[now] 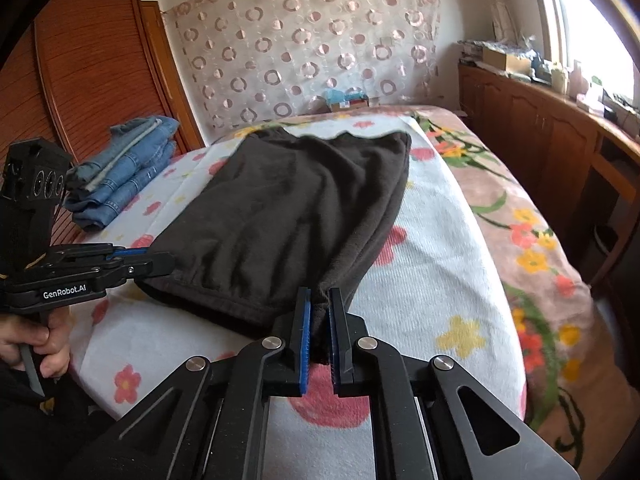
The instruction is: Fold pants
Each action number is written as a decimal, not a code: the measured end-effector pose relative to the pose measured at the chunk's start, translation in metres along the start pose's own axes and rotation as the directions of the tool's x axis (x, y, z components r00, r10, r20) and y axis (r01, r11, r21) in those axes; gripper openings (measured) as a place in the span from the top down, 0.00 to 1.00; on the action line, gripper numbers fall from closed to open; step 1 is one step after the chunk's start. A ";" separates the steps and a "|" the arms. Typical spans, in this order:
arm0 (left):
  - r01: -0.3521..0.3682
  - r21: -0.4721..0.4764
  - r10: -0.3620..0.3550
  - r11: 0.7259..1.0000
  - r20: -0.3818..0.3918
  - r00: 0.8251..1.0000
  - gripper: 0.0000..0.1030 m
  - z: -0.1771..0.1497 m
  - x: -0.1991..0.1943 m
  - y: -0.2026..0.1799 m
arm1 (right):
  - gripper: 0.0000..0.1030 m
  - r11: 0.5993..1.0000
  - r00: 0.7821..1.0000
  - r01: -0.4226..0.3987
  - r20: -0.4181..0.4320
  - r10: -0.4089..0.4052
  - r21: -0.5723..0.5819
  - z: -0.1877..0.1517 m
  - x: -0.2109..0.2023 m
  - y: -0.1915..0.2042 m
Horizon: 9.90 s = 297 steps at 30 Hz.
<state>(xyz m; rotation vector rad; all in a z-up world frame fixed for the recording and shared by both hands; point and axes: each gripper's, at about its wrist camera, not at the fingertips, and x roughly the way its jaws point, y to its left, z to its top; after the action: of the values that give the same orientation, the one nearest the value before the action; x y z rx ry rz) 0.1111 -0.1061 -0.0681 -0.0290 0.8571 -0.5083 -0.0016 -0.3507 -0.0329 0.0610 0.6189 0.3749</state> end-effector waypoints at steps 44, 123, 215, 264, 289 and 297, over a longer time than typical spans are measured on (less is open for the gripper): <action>-0.225 -0.044 0.221 0.973 0.441 0.870 0.95 0.217 -0.175 0.106 | 0.93 0.938 0.933 -0.125 0.283 0.221 -0.323 0.280 0.056 0.095; -0.105 -0.163 0.108 0.981 0.011 0.994 0.79 -0.038 -0.020 0.071 | 0.86 0.993 0.983 -0.096 -0.165 0.084 -0.068 0.108 0.195 0.065; -0.281 -0.121 0.290 0.952 0.068 0.955 0.90 0.036 -0.053 0.129 | 0.92 0.975 0.985 -0.151 -0.113 0.133 -0.163 0.183 0.276 0.120; -0.316 -0.111 0.316 0.942 -0.023 0.949 0.26 -0.019 -0.026 0.133 | 0.92 0.953 0.977 -0.154 -0.184 0.107 -0.263 0.130 0.220 0.085; -0.200 -0.080 0.207 0.976 0.082 0.975 0.84 -0.035 -0.071 0.093 | 0.92 0.946 0.979 -0.179 -0.142 0.145 -0.270 0.107 0.156 0.086; -0.190 -0.051 0.194 0.980 0.079 0.978 0.84 -0.047 -0.080 0.072 | 0.92 0.954 0.981 -0.168 -0.136 0.137 -0.249 0.088 0.125 0.080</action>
<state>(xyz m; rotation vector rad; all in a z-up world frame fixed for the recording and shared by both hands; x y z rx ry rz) 0.0631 0.0006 -0.0578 -0.0071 0.7795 -0.3051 0.1168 -0.2266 -0.0171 -0.1662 0.6788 0.6111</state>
